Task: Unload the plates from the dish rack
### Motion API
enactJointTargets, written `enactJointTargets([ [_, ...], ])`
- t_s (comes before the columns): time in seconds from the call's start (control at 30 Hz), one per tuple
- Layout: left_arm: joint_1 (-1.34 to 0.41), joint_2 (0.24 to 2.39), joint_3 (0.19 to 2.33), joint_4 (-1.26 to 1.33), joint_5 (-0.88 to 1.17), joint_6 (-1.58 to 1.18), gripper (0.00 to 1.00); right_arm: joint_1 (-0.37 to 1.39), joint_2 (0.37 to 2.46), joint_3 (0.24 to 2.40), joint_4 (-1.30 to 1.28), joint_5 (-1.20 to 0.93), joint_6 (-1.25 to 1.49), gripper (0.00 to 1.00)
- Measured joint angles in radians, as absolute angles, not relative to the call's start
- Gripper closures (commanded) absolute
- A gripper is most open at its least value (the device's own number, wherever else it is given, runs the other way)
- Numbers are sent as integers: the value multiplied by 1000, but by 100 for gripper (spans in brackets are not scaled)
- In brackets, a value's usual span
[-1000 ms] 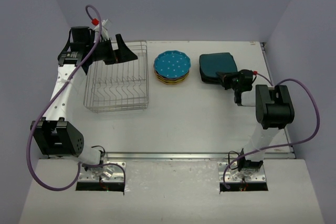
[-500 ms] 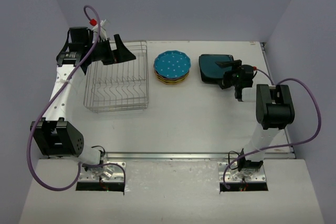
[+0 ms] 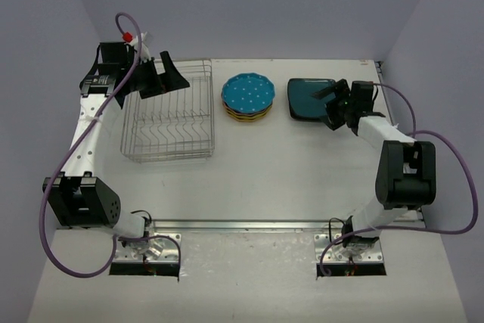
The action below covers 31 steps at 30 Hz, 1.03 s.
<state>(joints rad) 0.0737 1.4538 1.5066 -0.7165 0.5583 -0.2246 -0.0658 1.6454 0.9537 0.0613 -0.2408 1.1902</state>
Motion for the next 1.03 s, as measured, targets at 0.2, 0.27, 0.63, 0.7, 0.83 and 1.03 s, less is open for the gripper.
enactJointTargets([
  [0.2, 80, 1432, 1499, -752, 450, -236, 0, -61, 1612, 973, -23, -241, 1034, 1],
  [0.27, 84, 1397, 1480, -753, 442, -208, 0, -48, 1570, 956, -40, -263, 941, 1],
  [0.63, 87, 1198, 1223, -714, 346, 6, 0, 35, 1155, 938, -230, -325, 264, 1],
  [0.7, 87, 1188, 1164, -688, 312, 44, 0, 35, 1094, 924, -263, -295, 195, 1],
  [0.83, 87, 1149, 1048, -656, 255, 101, 0, 35, 997, 847, -346, -201, 95, 1],
  [1.03, 87, 1079, 979, -620, 202, 151, 0, 29, 888, 716, -460, -105, 48, 1],
])
